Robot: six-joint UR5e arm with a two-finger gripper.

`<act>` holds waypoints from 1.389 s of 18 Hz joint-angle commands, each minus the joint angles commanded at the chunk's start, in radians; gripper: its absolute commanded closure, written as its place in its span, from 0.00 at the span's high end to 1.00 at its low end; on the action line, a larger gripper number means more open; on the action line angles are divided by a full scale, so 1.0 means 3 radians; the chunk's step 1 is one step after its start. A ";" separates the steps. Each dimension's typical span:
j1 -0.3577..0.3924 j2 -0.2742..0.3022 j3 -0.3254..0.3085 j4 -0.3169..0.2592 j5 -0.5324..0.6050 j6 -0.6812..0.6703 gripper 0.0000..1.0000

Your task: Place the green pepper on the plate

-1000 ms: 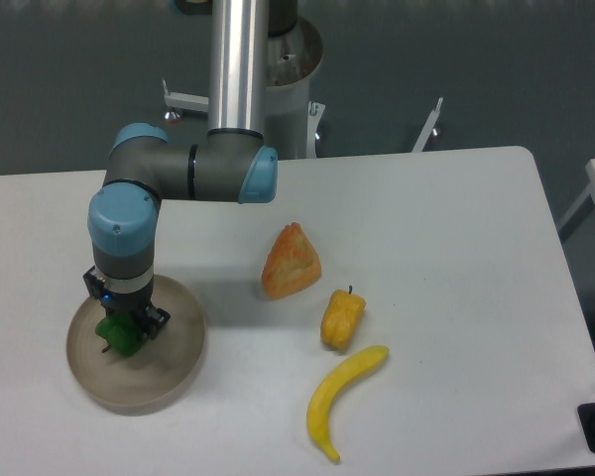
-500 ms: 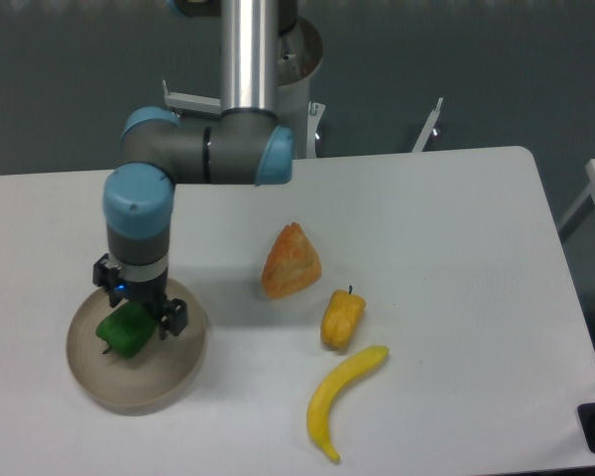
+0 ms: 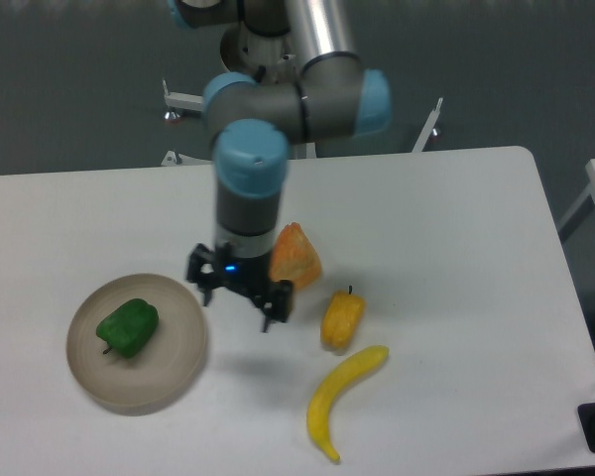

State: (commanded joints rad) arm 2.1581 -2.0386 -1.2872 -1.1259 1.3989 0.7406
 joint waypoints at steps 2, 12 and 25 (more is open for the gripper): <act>0.0138 -0.0031 0.0041 0.0000 0.0153 0.0235 1.00; 0.0471 -0.0251 0.0287 0.0015 0.0593 0.1054 1.00; 0.0486 -0.0287 0.0328 0.0031 0.0614 0.1054 1.00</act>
State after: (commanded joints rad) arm 2.3040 -2.1246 -1.1889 -1.1167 1.5831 1.0569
